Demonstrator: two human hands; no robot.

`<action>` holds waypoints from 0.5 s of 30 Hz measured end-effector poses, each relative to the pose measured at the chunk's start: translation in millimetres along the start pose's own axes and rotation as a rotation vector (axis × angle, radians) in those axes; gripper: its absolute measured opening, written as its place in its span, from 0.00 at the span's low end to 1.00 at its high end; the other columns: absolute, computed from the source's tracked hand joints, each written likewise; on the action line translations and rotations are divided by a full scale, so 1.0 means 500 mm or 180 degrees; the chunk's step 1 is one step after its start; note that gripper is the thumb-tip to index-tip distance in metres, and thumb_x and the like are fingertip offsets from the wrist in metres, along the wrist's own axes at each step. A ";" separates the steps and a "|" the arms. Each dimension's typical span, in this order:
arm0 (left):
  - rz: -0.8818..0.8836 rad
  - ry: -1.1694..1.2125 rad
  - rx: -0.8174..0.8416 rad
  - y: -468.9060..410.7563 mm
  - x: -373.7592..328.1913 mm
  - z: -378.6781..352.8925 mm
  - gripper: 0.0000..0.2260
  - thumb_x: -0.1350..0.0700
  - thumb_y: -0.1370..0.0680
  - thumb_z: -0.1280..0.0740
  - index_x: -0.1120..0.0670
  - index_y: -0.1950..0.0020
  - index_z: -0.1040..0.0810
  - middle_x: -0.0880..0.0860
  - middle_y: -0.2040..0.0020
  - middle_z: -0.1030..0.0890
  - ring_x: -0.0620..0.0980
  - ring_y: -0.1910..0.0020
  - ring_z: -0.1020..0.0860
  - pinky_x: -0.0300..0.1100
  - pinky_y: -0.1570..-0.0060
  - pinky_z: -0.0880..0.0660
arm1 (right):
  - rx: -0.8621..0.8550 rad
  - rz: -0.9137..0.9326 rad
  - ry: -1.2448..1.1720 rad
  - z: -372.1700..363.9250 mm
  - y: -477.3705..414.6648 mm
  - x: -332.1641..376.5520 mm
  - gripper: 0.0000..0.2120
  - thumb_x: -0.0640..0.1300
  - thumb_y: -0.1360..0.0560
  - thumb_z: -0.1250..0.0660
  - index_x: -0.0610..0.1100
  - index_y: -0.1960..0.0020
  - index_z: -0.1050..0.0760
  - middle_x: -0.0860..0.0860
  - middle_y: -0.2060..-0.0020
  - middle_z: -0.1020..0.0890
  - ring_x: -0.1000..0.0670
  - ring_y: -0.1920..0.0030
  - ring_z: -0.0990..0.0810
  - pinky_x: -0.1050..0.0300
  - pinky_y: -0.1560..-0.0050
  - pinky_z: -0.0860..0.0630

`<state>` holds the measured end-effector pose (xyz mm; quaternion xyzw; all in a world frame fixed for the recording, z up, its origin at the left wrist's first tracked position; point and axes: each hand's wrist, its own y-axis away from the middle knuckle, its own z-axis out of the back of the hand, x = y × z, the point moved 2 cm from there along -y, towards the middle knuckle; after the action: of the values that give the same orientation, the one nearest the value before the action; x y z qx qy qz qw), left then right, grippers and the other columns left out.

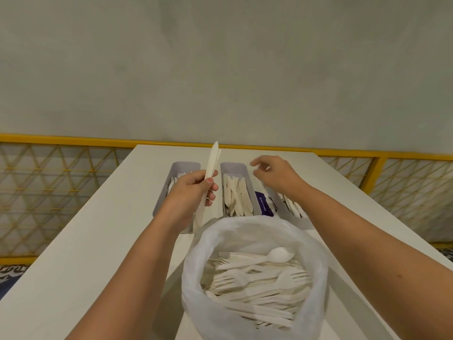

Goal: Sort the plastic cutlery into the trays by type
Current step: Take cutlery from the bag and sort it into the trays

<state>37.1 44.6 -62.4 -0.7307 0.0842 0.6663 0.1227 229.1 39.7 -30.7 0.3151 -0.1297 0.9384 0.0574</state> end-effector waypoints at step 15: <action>-0.0102 0.0139 0.0387 0.011 -0.020 -0.004 0.11 0.67 0.20 0.42 0.58 0.42 0.25 0.54 0.56 0.17 0.43 0.65 0.18 0.33 0.64 0.21 | 0.0593 0.0002 -0.1990 -0.048 0.018 0.103 0.07 0.38 0.22 0.37 0.39 0.58 0.25 0.45 0.66 0.22 0.52 0.71 0.27 0.63 0.74 0.31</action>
<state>36.4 38.5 -52.9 -0.7375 0.1155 0.6418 0.1756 172.8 39.2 -19.6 0.5918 -0.0547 0.8041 -0.0146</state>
